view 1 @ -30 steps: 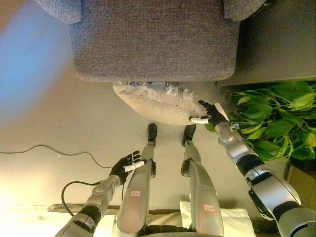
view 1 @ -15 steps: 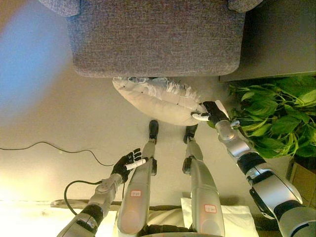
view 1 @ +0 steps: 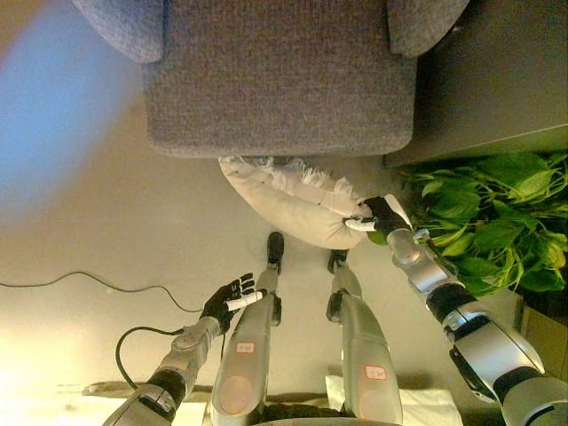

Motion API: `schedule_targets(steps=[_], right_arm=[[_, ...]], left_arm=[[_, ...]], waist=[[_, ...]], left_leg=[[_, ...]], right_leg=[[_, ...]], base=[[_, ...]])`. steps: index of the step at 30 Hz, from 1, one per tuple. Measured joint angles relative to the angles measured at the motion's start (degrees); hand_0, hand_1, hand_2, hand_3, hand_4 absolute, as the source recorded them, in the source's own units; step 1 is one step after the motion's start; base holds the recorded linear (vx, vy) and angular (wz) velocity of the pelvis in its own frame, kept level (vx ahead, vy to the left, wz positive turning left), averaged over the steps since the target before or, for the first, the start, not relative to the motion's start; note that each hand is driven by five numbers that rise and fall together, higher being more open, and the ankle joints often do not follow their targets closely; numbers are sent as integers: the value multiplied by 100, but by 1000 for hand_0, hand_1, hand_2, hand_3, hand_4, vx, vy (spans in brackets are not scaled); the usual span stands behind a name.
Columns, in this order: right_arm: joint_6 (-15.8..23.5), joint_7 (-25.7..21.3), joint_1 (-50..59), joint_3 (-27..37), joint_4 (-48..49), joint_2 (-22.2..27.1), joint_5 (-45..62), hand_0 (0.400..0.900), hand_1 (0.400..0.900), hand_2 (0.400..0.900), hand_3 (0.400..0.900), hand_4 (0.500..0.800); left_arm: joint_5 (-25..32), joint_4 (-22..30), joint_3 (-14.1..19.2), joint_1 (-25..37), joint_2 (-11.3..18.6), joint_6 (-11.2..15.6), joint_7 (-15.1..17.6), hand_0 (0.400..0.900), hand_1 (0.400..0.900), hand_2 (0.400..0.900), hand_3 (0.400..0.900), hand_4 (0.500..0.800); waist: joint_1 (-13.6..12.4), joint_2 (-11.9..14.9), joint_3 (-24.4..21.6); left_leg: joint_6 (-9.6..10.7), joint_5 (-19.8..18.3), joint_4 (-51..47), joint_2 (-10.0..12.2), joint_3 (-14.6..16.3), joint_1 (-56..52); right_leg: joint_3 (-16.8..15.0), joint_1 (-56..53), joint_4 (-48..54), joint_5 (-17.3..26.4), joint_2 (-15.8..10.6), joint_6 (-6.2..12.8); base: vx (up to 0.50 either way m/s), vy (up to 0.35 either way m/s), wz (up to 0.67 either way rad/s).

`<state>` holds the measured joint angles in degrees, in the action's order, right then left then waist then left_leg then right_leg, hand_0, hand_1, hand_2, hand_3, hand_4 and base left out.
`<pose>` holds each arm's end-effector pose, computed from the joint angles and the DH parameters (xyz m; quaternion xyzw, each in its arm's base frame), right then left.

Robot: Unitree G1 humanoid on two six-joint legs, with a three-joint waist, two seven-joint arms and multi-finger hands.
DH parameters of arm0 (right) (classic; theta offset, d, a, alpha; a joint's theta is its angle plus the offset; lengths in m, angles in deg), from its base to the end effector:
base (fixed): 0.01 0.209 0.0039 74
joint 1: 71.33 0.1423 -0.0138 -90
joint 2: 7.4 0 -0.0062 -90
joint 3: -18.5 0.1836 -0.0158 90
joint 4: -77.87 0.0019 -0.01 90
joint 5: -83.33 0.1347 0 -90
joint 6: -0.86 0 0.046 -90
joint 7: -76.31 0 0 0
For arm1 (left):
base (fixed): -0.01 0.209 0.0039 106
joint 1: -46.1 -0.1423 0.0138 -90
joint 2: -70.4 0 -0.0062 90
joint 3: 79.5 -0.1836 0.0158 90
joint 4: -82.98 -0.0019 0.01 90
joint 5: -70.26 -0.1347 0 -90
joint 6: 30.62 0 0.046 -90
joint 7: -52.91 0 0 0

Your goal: Pick up the pillow and put it on the sofa.

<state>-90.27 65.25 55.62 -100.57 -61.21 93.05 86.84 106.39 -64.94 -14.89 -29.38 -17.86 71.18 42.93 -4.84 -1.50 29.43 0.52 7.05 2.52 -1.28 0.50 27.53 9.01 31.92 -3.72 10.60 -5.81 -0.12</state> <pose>0.3002 -0.2010 0.0489 -0.3517 0.1193 0.0070 0.9285 0.1908 0.2009 -0.0611 -0.0440 0.3019 -0.0726 0.9496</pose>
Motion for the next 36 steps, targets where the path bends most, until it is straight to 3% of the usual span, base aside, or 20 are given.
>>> schedule_targets(steps=[6, 11, 16, 20, 28, 36], right_arm=[[3, -49, -583, -98, 665, 50, -431, 400, 400, 400, 400, 500], [-9, 147, -1264, -98, 1658, 337, -903, 400, 400, 400, 400, 500], [-11, 619, -1855, 8, 2362, 616, -1144, 400, 400, 400, 400, 500], [-85, 1174, -1976, 70, 3013, 987, -1247, 400, 400, 400, 400, 500], [-465, 2257, -2075, 195, 4334, 1388, -1209, 400, 400, 400, 400, 500], [-1050, 2751, -1356, 216, 4704, 1565, -484, 400, 400, 400, 400, 500]], left_arm=[[-36, -72, 151, -129, -48, -59, -215, 900, 900, 900, 900, 800], [-282, -65, 656, -396, -81, -304, -267, 900, 900, 900, 900, 800], [-528, -82, 987, -845, -27, -626, -266, 900, 900, 900, 900, 800], [-750, -110, 1182, -1110, -116, -904, -267, 900, 900, 900, 900, 800], [-1157, -453, 1320, -1501, -185, -1329, -275, 900, 900, 900, 900, 800], [-1333, -603, 1351, -1553, -191, -1515, -315, 900, 900, 900, 900, 800]], waist=[[39, 59, -27], [165, 197, -88], [172, 544, -578], [303, 538, -987], [318, 553, -1935], [318, 574, -2143]], left_leg=[[11, -4, -374, 28, 118, -1054], [28, -1, -714, 77, 135, -1892], [44, -174, -713, 147, 273, -2337], [34, -286, -714, 168, 347, -2720], [71, -461, -768, 216, 472, -3140], [45, -441, -767, 231, 490, -3297]], right_leg=[[-92, -943, 282, 1, 51, 79], [-102, -1801, 675, 33, 136, 118], [-240, -2260, 860, 38, 237, 80], [-284, -2615, 861, -30, 252, 96], [-394, -2976, 865, -179, 304, 104], [-408, -3124, 863, -178, 304, 103]], base=[[22, -36, -12], [108, -63, -9], [125, -25, -11], [146, -2, -12], [74, -21, -7], [8, -3, 1]])
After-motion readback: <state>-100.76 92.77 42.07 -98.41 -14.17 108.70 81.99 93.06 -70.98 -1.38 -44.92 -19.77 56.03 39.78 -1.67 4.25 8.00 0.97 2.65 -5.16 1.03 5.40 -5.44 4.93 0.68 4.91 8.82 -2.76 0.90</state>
